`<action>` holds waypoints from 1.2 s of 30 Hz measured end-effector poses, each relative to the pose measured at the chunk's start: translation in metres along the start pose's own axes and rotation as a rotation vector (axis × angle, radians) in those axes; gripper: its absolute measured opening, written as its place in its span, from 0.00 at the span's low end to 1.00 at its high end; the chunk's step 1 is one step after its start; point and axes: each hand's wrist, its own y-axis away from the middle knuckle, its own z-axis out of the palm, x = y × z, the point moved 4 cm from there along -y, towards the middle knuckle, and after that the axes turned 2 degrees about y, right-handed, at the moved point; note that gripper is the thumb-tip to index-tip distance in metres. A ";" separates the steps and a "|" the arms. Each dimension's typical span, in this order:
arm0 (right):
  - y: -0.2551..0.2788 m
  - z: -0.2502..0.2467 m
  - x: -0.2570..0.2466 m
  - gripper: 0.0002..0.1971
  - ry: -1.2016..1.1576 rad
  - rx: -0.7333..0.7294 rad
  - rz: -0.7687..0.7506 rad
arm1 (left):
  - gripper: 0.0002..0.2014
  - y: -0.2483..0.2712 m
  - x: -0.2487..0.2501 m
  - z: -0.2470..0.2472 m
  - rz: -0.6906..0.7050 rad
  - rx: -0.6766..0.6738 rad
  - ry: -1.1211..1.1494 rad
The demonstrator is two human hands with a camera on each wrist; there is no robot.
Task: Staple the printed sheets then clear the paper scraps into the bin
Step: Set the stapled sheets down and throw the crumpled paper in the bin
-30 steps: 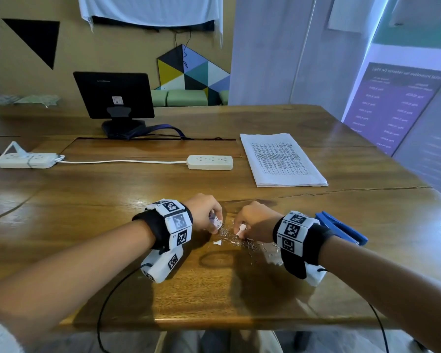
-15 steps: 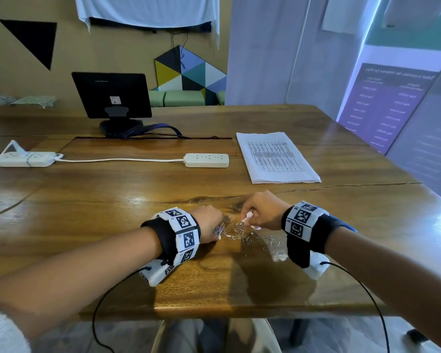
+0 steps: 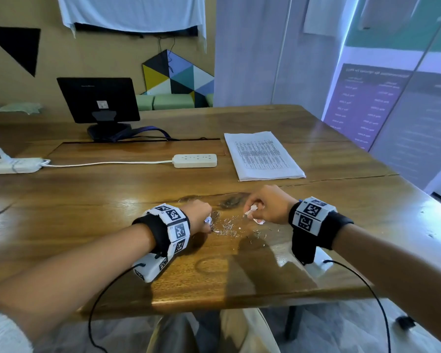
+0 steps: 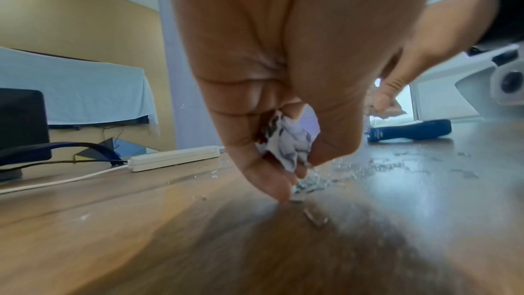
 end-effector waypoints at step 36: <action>0.385 0.224 0.229 0.09 -0.526 -0.086 0.908 | 0.12 0.001 0.395 0.193 0.610 -0.595 0.390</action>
